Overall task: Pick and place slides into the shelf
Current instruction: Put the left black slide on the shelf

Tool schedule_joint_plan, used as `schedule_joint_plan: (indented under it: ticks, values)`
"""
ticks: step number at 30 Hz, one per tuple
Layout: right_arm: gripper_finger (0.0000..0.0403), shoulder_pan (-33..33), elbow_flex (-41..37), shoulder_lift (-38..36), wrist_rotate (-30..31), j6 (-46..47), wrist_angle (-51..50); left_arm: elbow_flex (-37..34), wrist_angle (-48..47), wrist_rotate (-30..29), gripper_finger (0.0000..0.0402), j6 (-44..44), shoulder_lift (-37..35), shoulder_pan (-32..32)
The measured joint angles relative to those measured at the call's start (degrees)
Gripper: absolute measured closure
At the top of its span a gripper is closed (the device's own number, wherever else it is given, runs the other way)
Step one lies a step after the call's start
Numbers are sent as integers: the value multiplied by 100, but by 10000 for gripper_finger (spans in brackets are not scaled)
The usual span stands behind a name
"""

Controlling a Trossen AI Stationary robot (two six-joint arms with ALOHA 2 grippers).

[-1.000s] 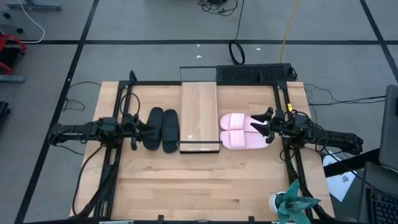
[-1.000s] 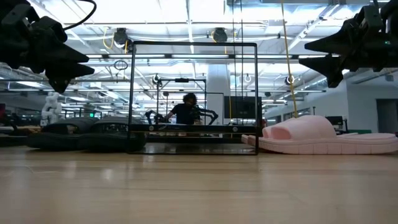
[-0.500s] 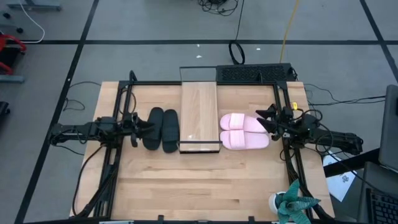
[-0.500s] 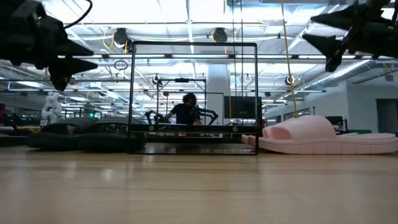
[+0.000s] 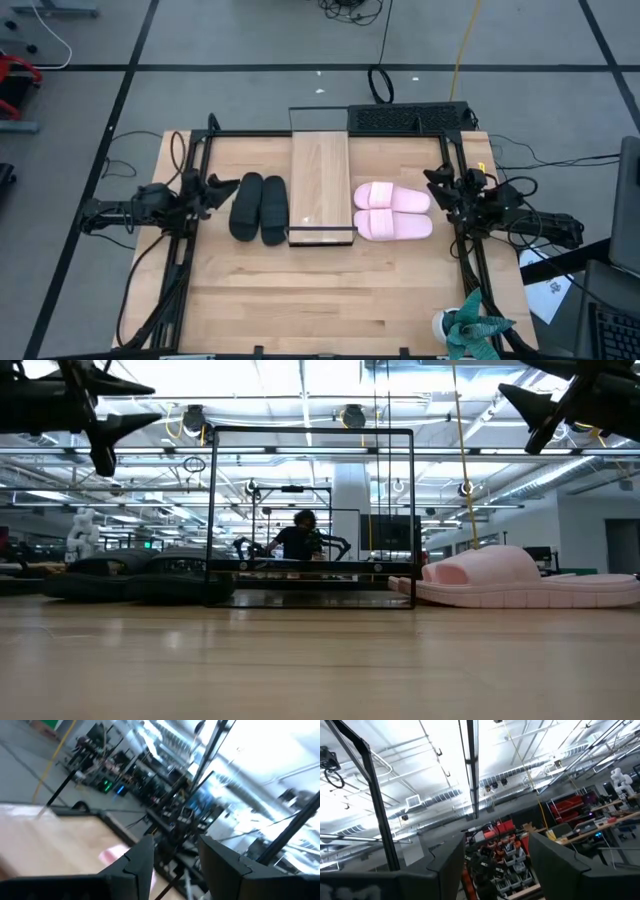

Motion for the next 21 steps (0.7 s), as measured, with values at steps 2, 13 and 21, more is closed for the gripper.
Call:
schedule_joint_plan:
  ticks: [2,13,21]
  values:
    - [195,0,0,0,-2,0,15,0,124,-1,252,8,0,0]
    - [195,0,0,0,-13,325,15,0,396,-43,252,80,0,0]
    - [195,2,2,2,137,1216,23,78,695,-216,252,296,0,0]
